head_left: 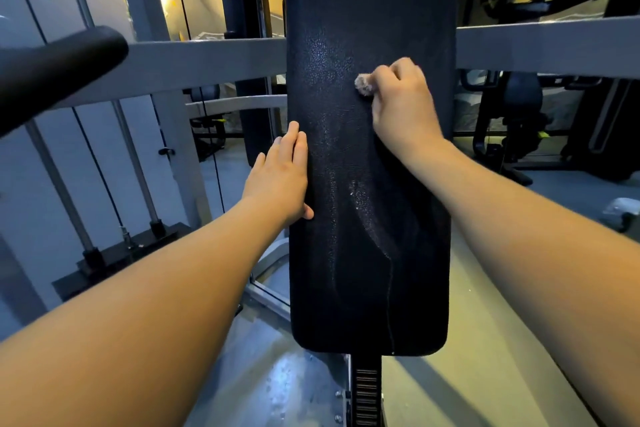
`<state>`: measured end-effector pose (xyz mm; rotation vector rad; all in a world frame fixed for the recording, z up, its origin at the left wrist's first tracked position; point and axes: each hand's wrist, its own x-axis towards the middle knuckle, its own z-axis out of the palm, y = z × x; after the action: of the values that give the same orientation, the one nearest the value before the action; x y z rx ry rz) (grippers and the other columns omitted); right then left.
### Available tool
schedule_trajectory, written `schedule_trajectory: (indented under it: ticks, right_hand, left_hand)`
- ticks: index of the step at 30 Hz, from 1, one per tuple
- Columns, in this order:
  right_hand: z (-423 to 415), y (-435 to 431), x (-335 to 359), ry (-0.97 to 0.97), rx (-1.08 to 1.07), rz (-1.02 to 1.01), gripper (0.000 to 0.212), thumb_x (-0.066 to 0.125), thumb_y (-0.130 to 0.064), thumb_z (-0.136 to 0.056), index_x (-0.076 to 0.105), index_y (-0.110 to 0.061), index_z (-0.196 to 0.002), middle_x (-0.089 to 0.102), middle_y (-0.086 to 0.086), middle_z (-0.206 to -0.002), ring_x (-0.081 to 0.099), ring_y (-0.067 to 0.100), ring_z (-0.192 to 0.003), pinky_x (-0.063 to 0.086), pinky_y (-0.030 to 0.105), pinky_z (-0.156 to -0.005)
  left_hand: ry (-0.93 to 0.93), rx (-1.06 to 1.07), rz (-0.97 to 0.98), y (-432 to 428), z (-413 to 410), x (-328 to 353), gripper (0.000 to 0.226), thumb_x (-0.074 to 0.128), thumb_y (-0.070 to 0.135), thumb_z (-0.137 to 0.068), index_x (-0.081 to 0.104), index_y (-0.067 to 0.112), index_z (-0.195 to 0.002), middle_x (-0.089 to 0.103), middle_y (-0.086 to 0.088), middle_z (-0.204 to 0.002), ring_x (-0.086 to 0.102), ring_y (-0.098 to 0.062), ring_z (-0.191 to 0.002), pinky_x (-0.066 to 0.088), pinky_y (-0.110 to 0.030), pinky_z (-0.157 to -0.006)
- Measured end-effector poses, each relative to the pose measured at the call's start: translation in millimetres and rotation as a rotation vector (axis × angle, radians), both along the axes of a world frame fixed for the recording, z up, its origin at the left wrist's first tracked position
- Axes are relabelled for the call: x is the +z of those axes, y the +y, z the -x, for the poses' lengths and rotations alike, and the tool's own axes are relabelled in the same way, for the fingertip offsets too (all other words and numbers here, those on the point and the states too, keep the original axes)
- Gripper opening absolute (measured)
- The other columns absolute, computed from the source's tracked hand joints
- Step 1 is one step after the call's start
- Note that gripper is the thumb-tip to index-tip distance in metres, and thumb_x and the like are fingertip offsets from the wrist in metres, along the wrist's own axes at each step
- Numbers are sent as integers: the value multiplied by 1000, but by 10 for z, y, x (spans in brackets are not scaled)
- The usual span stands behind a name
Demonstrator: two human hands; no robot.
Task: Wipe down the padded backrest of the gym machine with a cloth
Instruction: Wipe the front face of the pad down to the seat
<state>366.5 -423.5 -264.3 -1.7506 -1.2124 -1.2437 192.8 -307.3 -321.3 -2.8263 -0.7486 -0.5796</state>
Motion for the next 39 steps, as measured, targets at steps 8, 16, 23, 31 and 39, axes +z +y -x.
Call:
schedule_trajectory:
  ticks: [8,16,23,31,39]
  right_hand:
    - [238,-44,-531,-269,213,452,23,50,-6,-94,65,-12,-110,53,12,-99,49,29,-86,48,37,-68]
    - [272,193,-315,-96,178,224,21,51,1,-89,66,-8,-101,56,15,-96,54,34,-87,52,44,-71]
    - [220,201,-95,-287,182,348,22,47,-3,-91,68,-11,-97,57,15,-97,53,35,-85,49,41,-73]
    - [330,145,-522,-307,247,446,18,52,-3,-95,66,-5,-106,58,15,-103,51,31,-86,50,44,-70]
    - [37,370,435,-149,-45,39,16,51,1,-88,66,-2,-94,59,20,-98,55,37,-86,53,47,-65]
  left_hand:
    - [-32,-14,3,34,2,-52,138,90,39,-69,-12,10,-158,-24,0,-165,11,-30,-152,25,-48,-121]
    - [-66,-25,19,68,-10,-119,137,88,40,-71,-13,12,-159,-28,3,-163,10,-26,-153,25,-52,-120]
    - [-83,-44,36,136,-1,-147,136,86,42,-72,-15,15,-158,-32,7,-162,7,-25,-154,27,-52,-119]
    - [-83,-64,74,190,19,-156,135,86,42,-73,-17,19,-158,-35,12,-160,10,-25,-153,29,-52,-118]
    - [-58,-65,58,187,53,-92,134,85,46,-73,-15,18,-158,-34,11,-160,32,-26,-143,44,-45,-106]
